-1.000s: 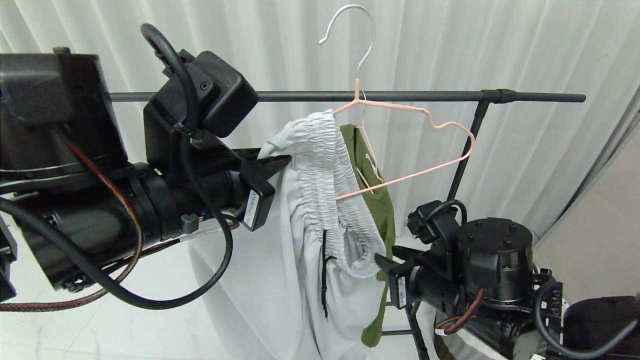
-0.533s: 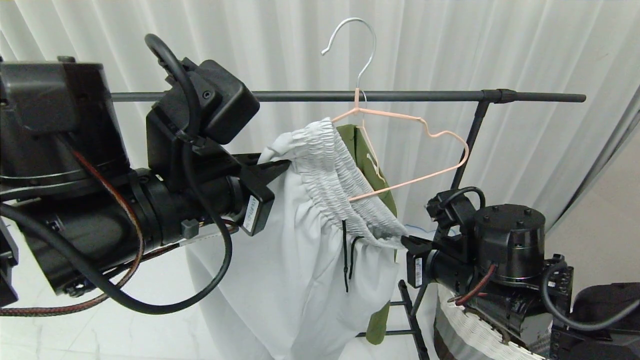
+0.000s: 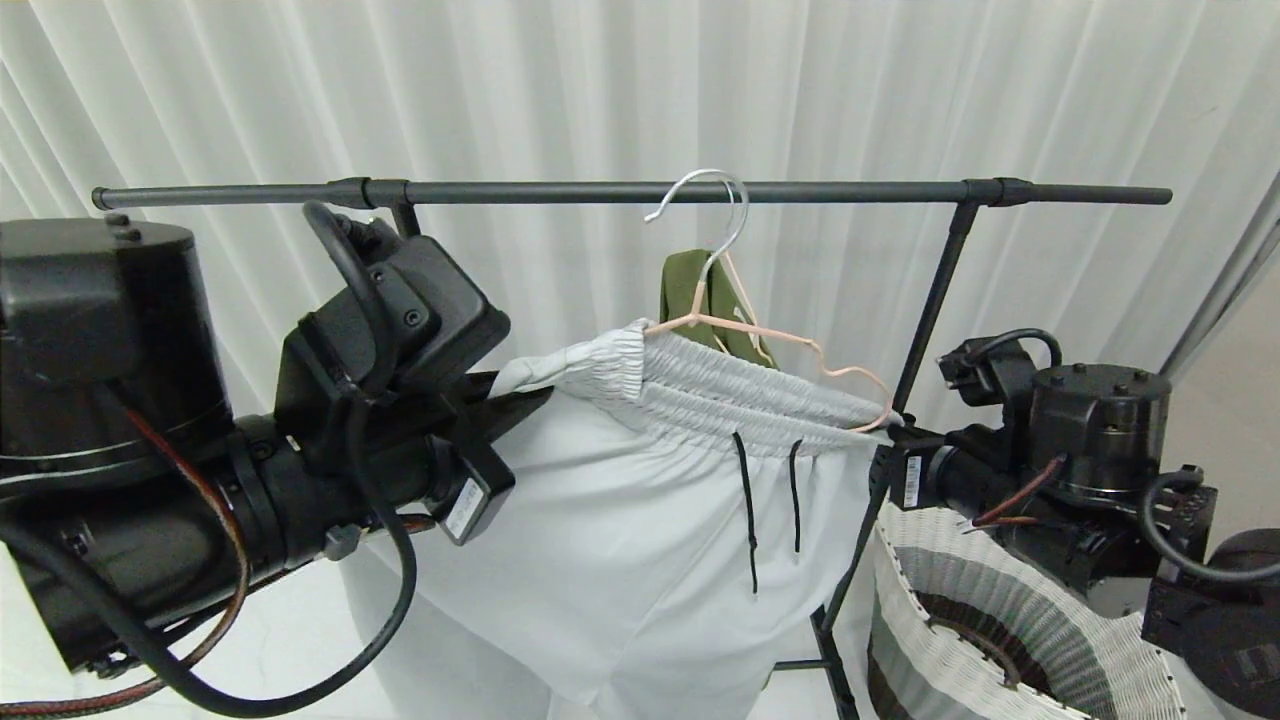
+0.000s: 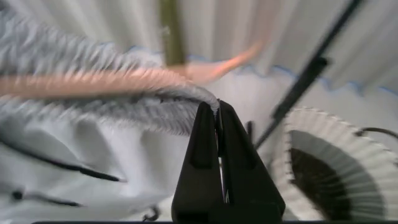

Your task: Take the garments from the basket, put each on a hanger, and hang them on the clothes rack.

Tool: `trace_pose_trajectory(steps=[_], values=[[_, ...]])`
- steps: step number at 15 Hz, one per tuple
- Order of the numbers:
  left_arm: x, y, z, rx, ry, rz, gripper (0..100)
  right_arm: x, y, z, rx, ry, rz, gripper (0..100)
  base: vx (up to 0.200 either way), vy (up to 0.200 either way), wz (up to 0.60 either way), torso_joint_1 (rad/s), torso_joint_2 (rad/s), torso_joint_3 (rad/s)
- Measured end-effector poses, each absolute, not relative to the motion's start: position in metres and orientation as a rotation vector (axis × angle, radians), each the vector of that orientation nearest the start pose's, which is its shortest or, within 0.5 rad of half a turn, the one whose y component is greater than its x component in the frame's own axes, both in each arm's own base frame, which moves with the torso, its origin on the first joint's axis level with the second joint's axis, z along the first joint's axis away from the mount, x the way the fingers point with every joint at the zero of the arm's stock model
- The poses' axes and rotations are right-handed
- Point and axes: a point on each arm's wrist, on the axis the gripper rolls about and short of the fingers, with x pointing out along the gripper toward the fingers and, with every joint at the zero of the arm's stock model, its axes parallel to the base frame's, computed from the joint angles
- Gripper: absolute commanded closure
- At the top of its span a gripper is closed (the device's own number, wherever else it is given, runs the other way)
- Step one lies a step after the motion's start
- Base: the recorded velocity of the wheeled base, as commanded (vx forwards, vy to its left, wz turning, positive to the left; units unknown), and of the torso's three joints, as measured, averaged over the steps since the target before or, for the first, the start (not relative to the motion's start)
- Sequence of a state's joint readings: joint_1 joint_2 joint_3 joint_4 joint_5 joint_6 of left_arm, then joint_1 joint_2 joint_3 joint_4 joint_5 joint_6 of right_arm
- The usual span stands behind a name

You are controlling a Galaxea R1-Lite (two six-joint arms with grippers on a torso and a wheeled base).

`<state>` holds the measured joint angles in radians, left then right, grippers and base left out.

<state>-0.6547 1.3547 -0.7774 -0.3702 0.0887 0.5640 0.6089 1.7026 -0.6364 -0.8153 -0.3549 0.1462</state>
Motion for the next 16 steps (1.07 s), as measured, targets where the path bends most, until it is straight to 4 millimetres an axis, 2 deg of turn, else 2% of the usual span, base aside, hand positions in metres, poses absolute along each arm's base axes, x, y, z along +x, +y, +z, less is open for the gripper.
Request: trace_pose_trajectory(steps=[5,10,14,16], values=[[0.179,-0.116,0.227,0.720,0.065,-0.557,100,0.244,0.152,0.165,0.006,0.178,0.225,100,0.000,0.000,0.00,0.000,0.00,0.000],[0.181,-0.113,0.219,0.734,0.101,-0.535,100,0.240,0.153,0.182,-0.027,0.104,0.333,100,0.000,0.000,0.00,0.000,0.00,0.000],[0.189,-0.118,0.225,0.646,0.114,-0.425,100,0.218,0.155,0.204,-0.132,0.031,0.491,100,0.000,0.000,0.00,0.000,0.00,0.000],[0.190,-0.127,0.228,0.573,0.086,-0.396,100,0.197,0.165,0.211,-0.149,0.013,0.577,100,0.000,0.000,0.00,0.000,0.00,0.000]])
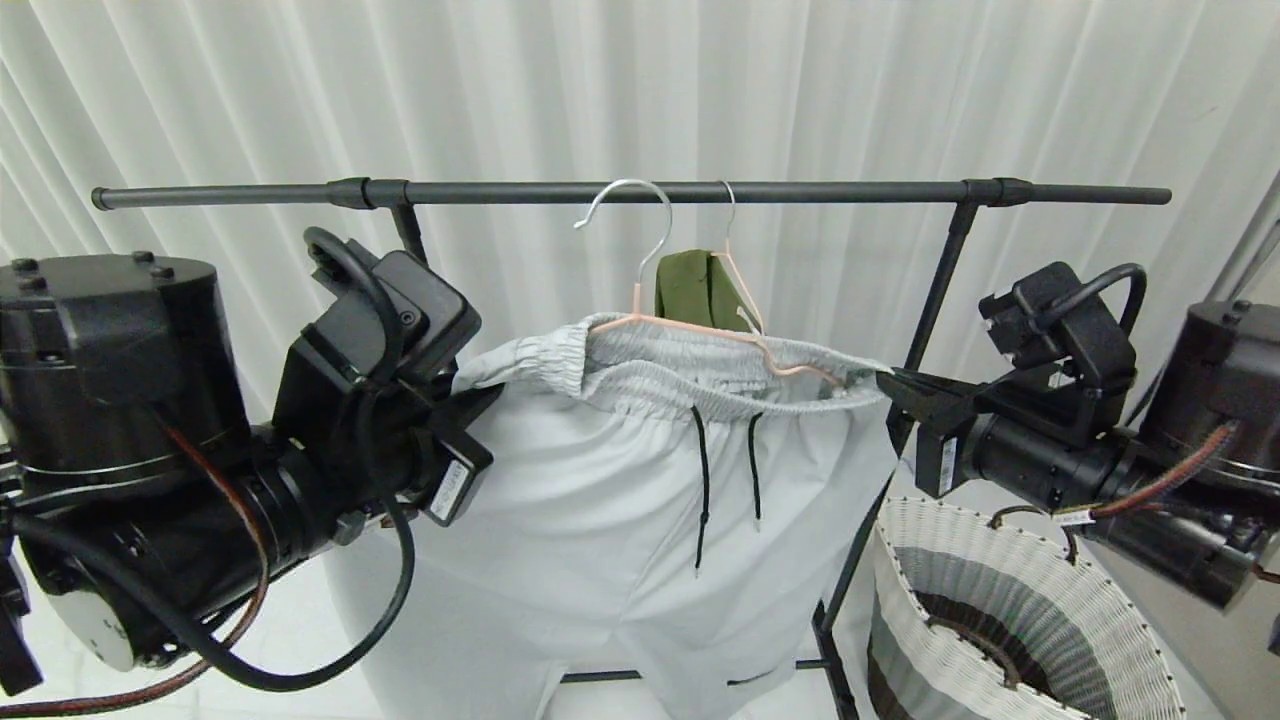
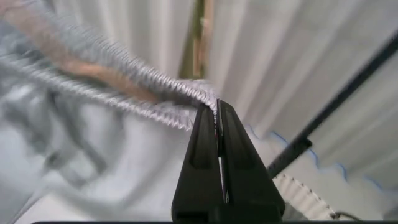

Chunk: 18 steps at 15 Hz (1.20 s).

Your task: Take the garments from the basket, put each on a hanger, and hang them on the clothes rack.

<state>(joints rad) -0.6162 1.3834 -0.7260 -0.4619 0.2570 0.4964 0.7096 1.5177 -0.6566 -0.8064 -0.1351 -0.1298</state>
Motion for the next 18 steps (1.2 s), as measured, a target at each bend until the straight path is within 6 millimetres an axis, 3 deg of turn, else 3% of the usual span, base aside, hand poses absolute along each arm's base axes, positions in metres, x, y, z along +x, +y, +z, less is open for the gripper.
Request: trace_pose_trajectory(steps=[3,4,8,12,18], values=[[0.190,-0.140,0.232,0.508,0.031,-0.367,100,0.179,0.175,0.212,-0.218,-0.014,0.656,100,0.000,0.000,0.00,0.000,0.00,0.000],[0.191,-0.142,0.234,0.494,0.006,-0.365,100,0.176,0.175,0.210,-0.229,-0.013,0.665,0,0.000,0.000,0.00,0.000,0.00,0.000],[0.193,-0.146,0.234,0.478,-0.021,-0.368,100,0.165,0.170,0.204,-0.269,0.003,0.691,0,0.000,0.000,0.00,0.000,0.00,0.000],[0.191,-0.149,0.231,0.476,-0.047,-0.414,100,0.166,0.149,0.206,-0.327,0.022,0.705,0,0.000,0.000,0.00,0.000,0.00,0.000],[0.181,-0.143,0.219,0.539,-0.076,-0.508,100,0.171,0.127,0.244,-0.423,0.066,0.853,0,0.000,0.000,0.00,0.000,0.00,0.000]])
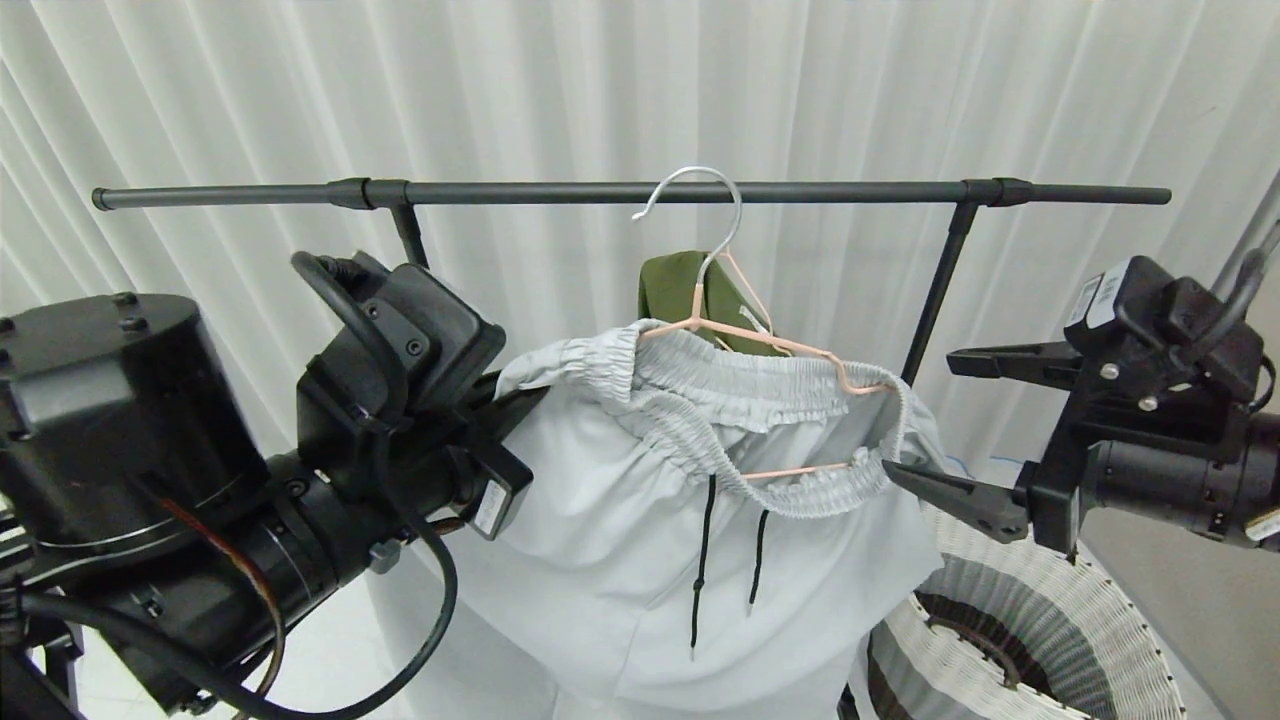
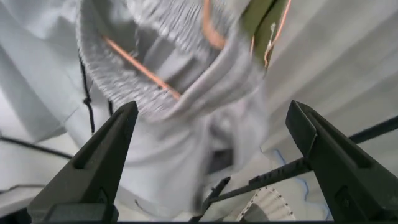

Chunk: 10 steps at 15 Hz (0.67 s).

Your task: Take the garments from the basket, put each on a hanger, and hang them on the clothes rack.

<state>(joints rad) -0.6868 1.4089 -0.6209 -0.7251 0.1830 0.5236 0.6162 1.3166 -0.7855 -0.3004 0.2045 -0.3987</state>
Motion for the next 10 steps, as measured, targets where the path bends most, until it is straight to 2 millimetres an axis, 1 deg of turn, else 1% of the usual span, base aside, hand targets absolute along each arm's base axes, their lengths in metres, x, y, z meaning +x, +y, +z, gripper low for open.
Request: trace_pose_trajectory(steps=[3,6,10], values=[[0.178,-0.141,0.216,0.543,-0.098,-0.511,100,0.172,0.130,0.260,-0.440,0.076,0.966,0,0.000,0.000,0.00,0.000,0.00,0.000],[0.175,-0.139,0.217,0.541,-0.106,-0.524,100,0.185,0.144,0.272,-0.440,0.073,1.032,0,0.000,0.000,0.00,0.000,0.00,0.000],[0.173,-0.138,0.219,0.539,-0.119,-0.531,100,0.205,0.165,0.269,-0.438,0.129,1.113,0,0.000,0.000,0.00,0.000,0.00,0.000]])
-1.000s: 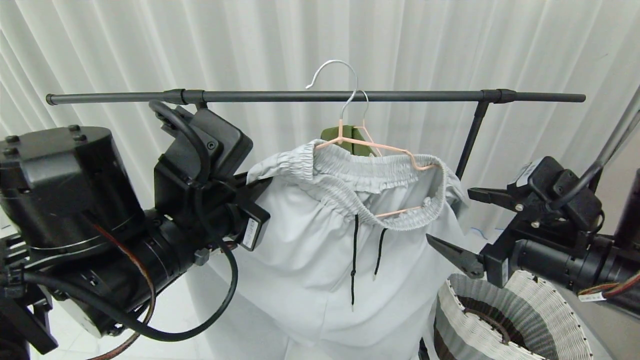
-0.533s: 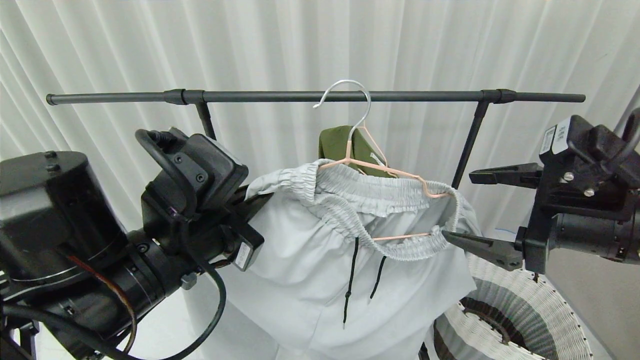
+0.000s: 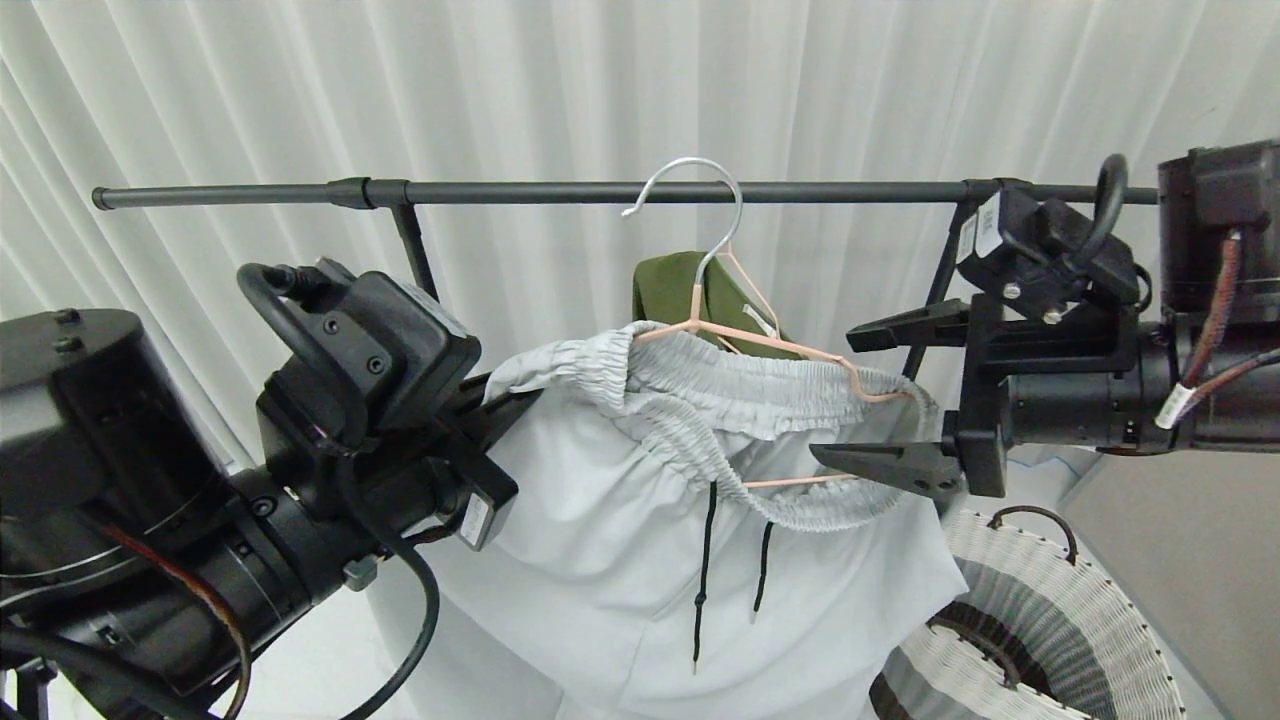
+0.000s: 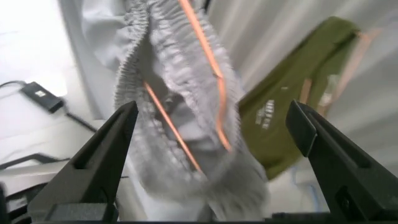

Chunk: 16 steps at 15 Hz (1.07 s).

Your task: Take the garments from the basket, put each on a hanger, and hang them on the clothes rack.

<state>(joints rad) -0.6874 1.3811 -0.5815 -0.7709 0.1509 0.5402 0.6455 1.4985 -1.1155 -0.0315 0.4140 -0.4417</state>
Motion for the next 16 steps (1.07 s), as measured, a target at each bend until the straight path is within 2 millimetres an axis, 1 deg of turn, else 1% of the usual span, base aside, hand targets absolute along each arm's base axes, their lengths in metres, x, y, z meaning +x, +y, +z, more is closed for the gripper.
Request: trace_pose_trajectory(steps=[3,6,8,9,16], values=[[0.172,-0.138,0.219,0.550,-0.128,-0.541,100,0.217,0.176,0.265,-0.434,0.158,1.137,0,0.000,0.000,0.00,0.000,0.00,0.000],[0.171,-0.139,0.219,0.551,-0.131,-0.551,100,0.222,0.181,0.260,-0.433,0.221,1.166,0,0.000,0.000,0.00,0.000,0.00,0.000],[0.171,-0.139,0.219,0.550,-0.131,-0.551,100,0.226,0.184,0.258,-0.433,0.230,1.168,0,0.000,0.000,0.00,0.000,0.00,0.000],[0.171,-0.139,0.220,0.550,-0.131,-0.551,100,0.227,0.185,0.257,-0.433,0.235,1.169,100,0.000,0.000,0.00,0.000,0.00,0.000],[0.171,-0.140,0.219,0.550,-0.132,-0.561,100,0.233,0.189,0.253,-0.439,0.240,1.160,100,0.000,0.000,0.00,0.000,0.00,0.000]])
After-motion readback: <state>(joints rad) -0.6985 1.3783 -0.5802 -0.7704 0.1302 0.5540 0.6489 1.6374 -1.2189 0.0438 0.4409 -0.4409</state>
